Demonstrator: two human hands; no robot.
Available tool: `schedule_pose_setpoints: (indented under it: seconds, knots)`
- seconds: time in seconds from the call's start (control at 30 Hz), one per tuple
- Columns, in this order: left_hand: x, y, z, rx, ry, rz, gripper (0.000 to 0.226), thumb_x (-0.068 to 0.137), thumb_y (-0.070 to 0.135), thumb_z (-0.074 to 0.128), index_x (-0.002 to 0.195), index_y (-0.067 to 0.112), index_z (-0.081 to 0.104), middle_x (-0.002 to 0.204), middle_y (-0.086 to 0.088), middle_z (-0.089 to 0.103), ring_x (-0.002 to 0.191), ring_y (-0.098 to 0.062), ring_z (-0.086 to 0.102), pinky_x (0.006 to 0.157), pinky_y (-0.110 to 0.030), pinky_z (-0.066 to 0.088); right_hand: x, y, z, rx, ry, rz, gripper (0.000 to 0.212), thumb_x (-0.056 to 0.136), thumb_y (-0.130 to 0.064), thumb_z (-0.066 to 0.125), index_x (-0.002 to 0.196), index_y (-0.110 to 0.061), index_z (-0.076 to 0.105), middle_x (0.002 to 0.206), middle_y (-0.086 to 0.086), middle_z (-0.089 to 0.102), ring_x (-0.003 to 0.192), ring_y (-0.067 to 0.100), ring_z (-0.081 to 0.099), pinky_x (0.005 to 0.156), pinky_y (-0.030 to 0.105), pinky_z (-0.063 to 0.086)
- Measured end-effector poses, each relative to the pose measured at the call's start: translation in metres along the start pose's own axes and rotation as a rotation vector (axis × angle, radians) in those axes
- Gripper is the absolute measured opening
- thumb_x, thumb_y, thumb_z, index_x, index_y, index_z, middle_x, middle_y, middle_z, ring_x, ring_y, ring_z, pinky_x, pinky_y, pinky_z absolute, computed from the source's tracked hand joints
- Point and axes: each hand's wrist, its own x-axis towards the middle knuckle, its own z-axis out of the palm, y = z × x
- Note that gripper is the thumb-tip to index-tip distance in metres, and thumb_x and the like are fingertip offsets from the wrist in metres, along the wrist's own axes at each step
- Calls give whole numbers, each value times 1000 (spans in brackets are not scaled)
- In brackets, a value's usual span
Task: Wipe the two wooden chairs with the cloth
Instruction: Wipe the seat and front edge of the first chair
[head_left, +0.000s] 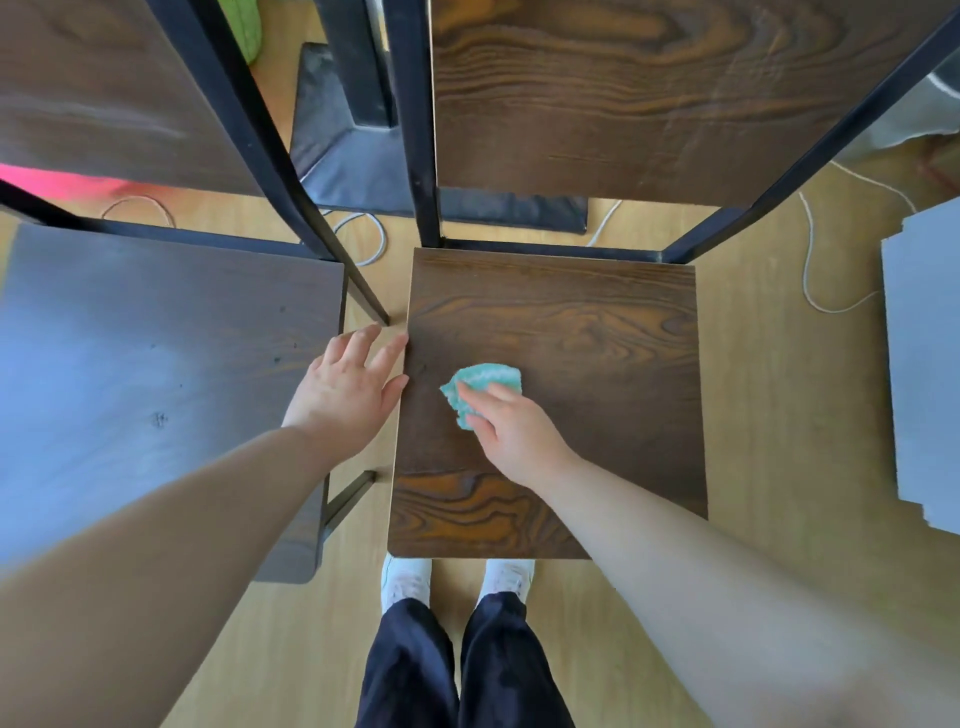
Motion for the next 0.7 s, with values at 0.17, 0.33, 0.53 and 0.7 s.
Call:
schedule_pose_setpoints:
  seconds: [0.17, 0.33, 0.53, 0.7]
  knots:
    - [-18, 4, 7, 4, -4, 22, 56, 105, 45, 28, 157, 25, 22, 161, -10, 25, 143, -33, 25, 114, -48, 32, -46, -8, 33, 33, -83, 17, 46, 105, -24, 42, 151, -24, 39, 142, 3, 51, 122, 21, 56, 103, 33, 48]
    - [-40, 7, 20, 5, -2, 39, 55, 105, 43, 30, 156, 25, 22, 160, -10, 26, 142, -34, 27, 112, -48, 34, -88, -16, 65, 90, -190, 35, 46, 104, -23, 45, 150, -21, 40, 139, 3, 54, 119, 21, 57, 98, 35, 51]
    - [-60, 9, 32, 2, -6, 37, 55, 105, 44, 31, 156, 26, 23, 159, -10, 27, 142, -34, 27, 112, -49, 34, -123, -30, 87, 120, -274, 108, 45, 104, -23, 45, 149, -25, 42, 146, 0, 48, 128, 22, 48, 104, 34, 41]
    - [-72, 15, 27, 11, -14, 57, 55, 105, 44, 31, 157, 25, 23, 159, -9, 27, 141, -33, 28, 111, -48, 34, -161, -43, 96, 248, -307, 268, 38, 103, -24, 46, 140, -27, 55, 142, -6, 53, 124, 13, 50, 101, 25, 36]
